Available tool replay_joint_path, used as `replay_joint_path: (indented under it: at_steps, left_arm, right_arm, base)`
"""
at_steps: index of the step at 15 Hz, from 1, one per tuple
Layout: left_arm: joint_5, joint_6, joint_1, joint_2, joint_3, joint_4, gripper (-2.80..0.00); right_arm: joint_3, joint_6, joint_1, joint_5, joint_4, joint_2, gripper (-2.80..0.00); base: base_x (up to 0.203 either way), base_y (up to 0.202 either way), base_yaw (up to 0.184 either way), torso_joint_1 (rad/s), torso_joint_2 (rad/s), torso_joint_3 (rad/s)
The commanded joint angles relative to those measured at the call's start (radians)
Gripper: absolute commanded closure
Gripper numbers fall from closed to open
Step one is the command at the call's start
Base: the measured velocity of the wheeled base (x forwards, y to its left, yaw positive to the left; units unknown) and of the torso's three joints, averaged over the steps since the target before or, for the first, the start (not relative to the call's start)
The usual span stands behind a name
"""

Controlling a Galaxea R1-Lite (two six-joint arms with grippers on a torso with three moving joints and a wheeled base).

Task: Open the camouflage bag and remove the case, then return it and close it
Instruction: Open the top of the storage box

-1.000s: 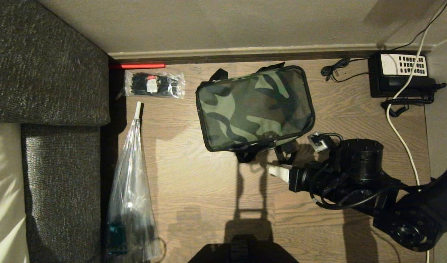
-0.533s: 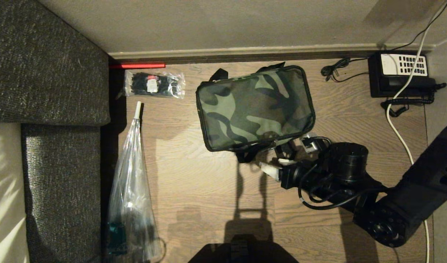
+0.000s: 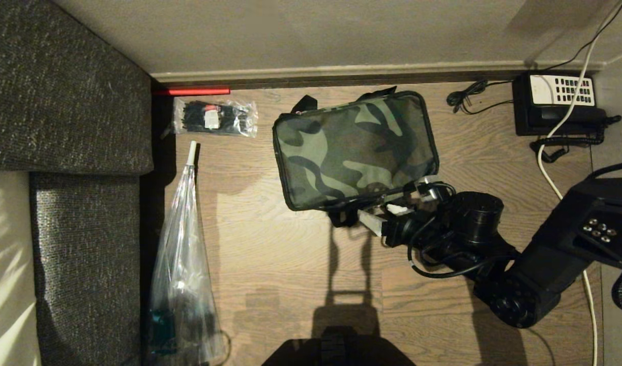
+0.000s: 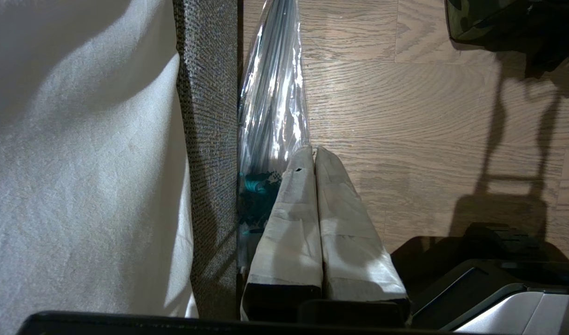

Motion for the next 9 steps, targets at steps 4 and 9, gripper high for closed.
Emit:
replay_joint_path:
  at_steps: [4, 9]
  left_arm:
    - [0.0, 0.0, 0.001, 0.0, 0.001, 0.0, 0.0]
    - [0.0, 0.0, 0.001, 0.0, 0.0, 0.0, 0.0]
  right_arm:
    - [-0.022, -0.006, -0.022, 0.004, -0.067, 0.051, -2.8]
    - [-0.009, -0.018, -0.031, 0.016, -0.064, 0.042, -2.8]
  base:
    - [0.0, 0.0, 0.0, 0.0, 0.0, 0.0]
    - [0.0, 0.0, 0.0, 0.0, 0.0, 0.0]
